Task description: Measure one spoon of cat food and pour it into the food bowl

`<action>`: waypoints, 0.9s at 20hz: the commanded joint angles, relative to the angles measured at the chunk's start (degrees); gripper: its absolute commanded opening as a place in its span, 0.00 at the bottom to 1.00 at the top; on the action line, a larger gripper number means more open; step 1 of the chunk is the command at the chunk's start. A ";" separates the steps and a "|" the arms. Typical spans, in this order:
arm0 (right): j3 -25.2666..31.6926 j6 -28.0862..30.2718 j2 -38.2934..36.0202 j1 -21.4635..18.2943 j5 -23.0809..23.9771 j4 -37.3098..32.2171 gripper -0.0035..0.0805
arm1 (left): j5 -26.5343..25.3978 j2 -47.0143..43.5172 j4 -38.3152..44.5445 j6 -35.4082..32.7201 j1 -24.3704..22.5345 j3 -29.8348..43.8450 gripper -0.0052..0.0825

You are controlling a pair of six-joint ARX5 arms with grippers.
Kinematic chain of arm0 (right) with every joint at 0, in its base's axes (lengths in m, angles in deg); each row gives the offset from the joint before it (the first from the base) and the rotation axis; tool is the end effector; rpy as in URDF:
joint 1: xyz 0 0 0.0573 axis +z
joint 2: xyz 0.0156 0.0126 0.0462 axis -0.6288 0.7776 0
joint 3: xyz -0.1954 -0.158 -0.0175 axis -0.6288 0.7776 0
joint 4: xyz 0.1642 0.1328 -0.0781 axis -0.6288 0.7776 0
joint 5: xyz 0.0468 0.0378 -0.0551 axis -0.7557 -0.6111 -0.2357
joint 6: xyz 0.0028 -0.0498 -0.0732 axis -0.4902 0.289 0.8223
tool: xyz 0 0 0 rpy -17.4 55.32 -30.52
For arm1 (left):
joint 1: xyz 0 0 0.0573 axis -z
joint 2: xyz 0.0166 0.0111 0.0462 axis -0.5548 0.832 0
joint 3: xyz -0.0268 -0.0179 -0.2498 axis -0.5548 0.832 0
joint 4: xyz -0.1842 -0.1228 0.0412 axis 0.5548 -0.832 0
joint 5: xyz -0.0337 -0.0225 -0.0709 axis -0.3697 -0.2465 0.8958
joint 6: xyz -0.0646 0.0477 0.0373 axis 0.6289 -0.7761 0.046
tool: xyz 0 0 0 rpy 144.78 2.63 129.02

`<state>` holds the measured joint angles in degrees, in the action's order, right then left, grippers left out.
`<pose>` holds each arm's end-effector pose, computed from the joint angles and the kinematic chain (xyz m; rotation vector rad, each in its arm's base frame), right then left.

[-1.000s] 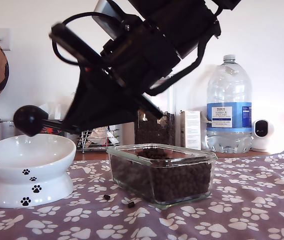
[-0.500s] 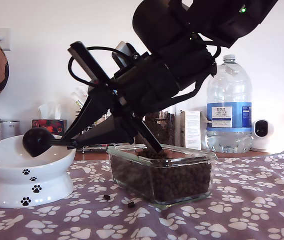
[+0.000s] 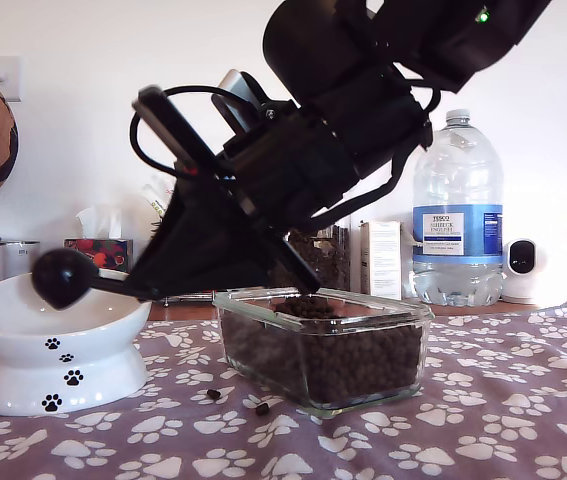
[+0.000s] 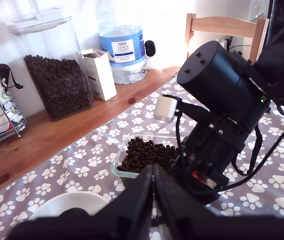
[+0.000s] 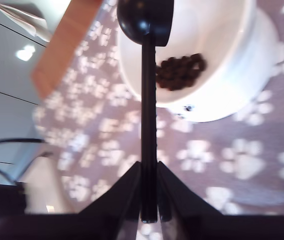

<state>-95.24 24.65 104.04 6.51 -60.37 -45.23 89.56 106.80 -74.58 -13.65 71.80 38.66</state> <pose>0.2297 0.2846 0.1555 0.2249 0.9739 1.0562 0.1019 -0.0892 0.2642 0.1461 0.2034 -0.7668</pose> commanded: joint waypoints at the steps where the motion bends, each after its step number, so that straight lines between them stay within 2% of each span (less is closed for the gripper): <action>1: -2.10 4.07 -3.15 0.42 1.84 2.95 0.03 | -0.04 0.50 0.42 -0.33 -0.13 -0.55 0.04; 7: -4.50 16.74 -8.63 0.79 10.08 14.32 0.03 | -1.68 0.50 -0.52 -0.33 -0.13 -0.55 0.04; 11: -4.50 25.55 -13.90 1.11 22.47 22.10 0.03 | -2.12 0.57 -0.52 -0.31 -0.11 -0.55 0.04; 15: -4.50 33.18 -16.44 1.14 37.13 30.51 0.03 | -2.12 0.57 -0.55 -0.31 -0.11 -0.55 0.04; 18: -4.50 36.09 -16.20 1.38 44.41 37.44 0.03 | -2.10 0.57 -0.52 -0.31 -0.11 -0.55 0.04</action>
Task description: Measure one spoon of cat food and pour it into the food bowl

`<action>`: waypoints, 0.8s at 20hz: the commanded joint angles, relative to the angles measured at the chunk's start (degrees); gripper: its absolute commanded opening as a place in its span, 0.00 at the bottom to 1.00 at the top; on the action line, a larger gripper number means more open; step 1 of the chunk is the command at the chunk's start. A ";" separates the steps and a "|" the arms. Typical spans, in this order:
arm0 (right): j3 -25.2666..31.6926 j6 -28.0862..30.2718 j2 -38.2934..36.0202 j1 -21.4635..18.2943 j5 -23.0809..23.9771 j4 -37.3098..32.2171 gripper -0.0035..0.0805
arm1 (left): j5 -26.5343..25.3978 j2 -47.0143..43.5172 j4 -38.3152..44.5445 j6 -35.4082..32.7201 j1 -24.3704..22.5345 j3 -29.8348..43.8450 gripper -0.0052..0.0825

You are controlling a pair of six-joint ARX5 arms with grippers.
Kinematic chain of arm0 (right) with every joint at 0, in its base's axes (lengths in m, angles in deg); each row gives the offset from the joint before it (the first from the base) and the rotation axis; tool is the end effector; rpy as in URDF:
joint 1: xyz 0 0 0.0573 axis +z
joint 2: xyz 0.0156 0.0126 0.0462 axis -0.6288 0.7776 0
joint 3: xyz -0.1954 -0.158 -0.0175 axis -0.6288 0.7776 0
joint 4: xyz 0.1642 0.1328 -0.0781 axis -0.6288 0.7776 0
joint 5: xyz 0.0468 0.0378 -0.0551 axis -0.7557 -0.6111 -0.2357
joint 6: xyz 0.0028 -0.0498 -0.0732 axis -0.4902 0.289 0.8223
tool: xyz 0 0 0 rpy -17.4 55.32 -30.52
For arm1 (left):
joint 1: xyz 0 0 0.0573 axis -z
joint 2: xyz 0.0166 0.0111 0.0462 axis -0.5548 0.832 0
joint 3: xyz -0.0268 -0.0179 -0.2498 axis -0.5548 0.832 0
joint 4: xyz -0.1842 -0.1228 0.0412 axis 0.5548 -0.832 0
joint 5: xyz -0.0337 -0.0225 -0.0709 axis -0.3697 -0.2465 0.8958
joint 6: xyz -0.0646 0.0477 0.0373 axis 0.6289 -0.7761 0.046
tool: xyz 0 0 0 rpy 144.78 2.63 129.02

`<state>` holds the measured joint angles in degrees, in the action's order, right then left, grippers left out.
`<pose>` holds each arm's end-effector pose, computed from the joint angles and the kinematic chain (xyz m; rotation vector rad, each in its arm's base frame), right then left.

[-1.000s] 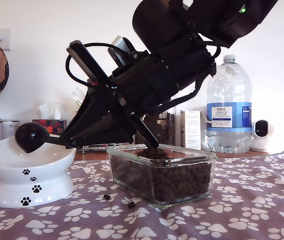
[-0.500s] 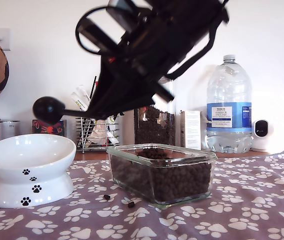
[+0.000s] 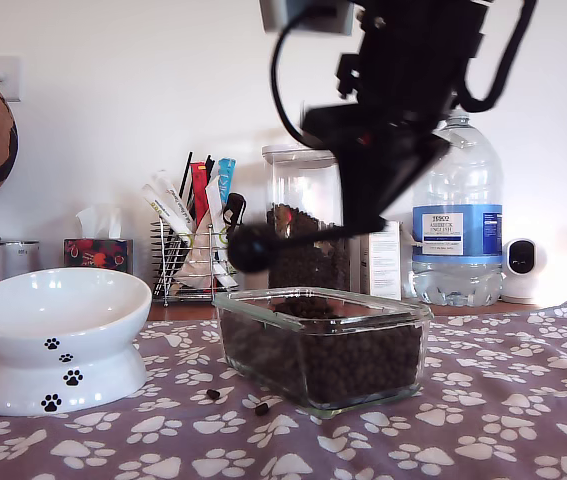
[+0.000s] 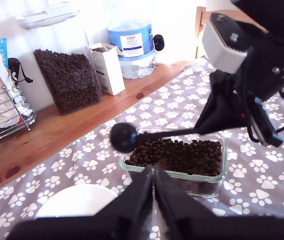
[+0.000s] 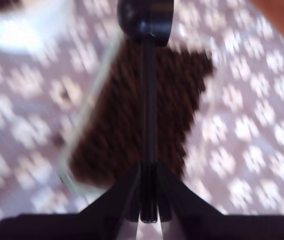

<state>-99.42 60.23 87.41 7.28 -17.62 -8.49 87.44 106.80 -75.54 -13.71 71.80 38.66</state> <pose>0.2166 0.1985 0.2043 -0.6929 0.8013 0.6009 0.1033 -0.0867 0.2619 0.1567 0.2191 -0.7302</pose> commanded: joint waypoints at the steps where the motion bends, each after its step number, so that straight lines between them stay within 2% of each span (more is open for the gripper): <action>1: -0.33 1.49 0.44 0.98 4.74 1.64 0.03 | 0.02 0.57 0.44 -0.24 -0.11 -0.55 0.04; 3: -0.33 3.06 0.46 1.05 10.23 2.23 0.03 | 0.02 0.57 0.48 -0.24 -0.11 -0.55 0.04; 6: -0.33 7.74 1.51 1.16 14.58 3.50 0.03 | 0.02 0.57 0.55 -0.24 -0.13 -0.55 0.04; 10: -0.33 12.15 5.44 2.82 18.73 2.78 0.03 | 0.02 0.57 0.63 -0.24 -0.11 -0.55 0.04; 16: -0.33 13.62 9.14 4.33 20.37 2.56 0.04 | 0.02 0.57 0.44 -0.24 -0.11 -0.55 0.04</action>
<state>-99.42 73.72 95.70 11.04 2.73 -5.99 87.44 106.80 -75.56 -13.71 71.80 38.66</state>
